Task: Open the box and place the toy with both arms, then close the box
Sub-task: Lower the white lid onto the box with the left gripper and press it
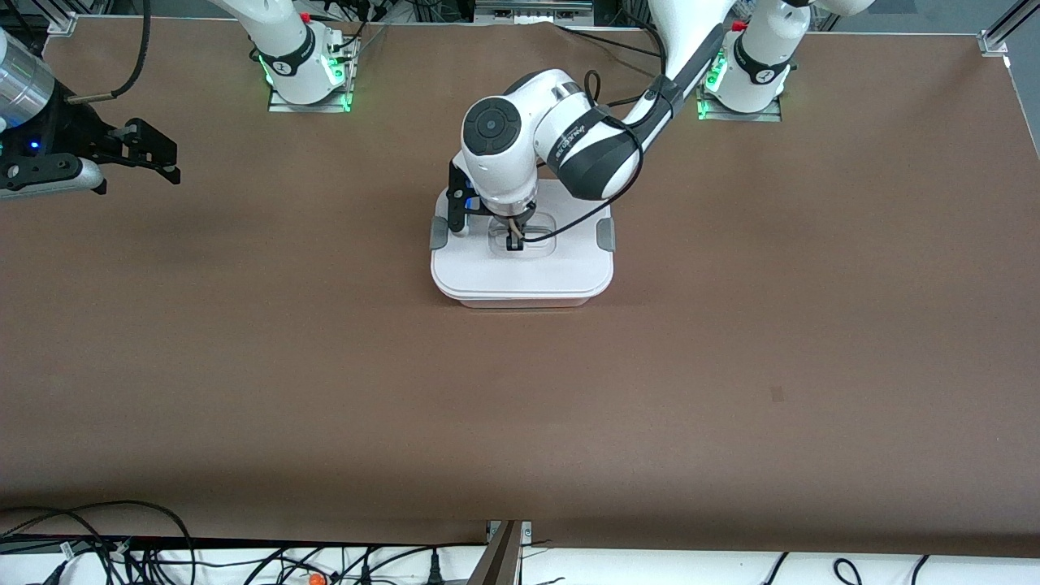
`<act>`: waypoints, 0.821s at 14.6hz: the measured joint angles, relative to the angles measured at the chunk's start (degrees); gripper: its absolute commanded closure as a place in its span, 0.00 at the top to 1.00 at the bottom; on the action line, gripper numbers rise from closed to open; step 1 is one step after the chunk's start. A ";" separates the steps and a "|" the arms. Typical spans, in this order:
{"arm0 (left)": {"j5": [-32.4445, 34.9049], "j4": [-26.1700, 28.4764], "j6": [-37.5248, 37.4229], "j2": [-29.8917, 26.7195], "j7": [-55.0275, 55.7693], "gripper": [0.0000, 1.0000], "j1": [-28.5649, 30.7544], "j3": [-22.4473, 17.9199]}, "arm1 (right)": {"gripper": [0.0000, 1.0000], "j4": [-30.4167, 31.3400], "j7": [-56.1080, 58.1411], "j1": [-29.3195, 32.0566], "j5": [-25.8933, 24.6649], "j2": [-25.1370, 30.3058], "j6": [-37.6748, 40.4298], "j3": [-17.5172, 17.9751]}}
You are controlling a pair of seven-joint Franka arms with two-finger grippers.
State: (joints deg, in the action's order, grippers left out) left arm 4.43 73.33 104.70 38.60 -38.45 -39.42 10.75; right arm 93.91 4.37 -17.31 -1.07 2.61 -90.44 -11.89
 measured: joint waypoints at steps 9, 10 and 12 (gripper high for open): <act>-0.01 -0.22 0.04 0.11 0.35 0.00 0.17 -0.27 | 1.00 0.00 -0.09 -0.11 0.00 -0.16 0.00 0.00; -0.01 -0.22 0.04 0.11 0.36 0.15 0.16 -0.26 | 1.00 0.00 -0.09 -0.11 0.00 -0.27 0.00 0.00; 0.00 -0.22 0.03 0.10 0.36 1.00 0.14 -0.32 | 1.00 0.00 -0.09 -0.13 0.00 -0.57 0.00 0.00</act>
State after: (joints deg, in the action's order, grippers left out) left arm 4.43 73.11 104.74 38.70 -38.09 -39.29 10.43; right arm 93.91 4.29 -17.44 -1.07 2.05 -90.44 -11.89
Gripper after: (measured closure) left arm 0.885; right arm 0.000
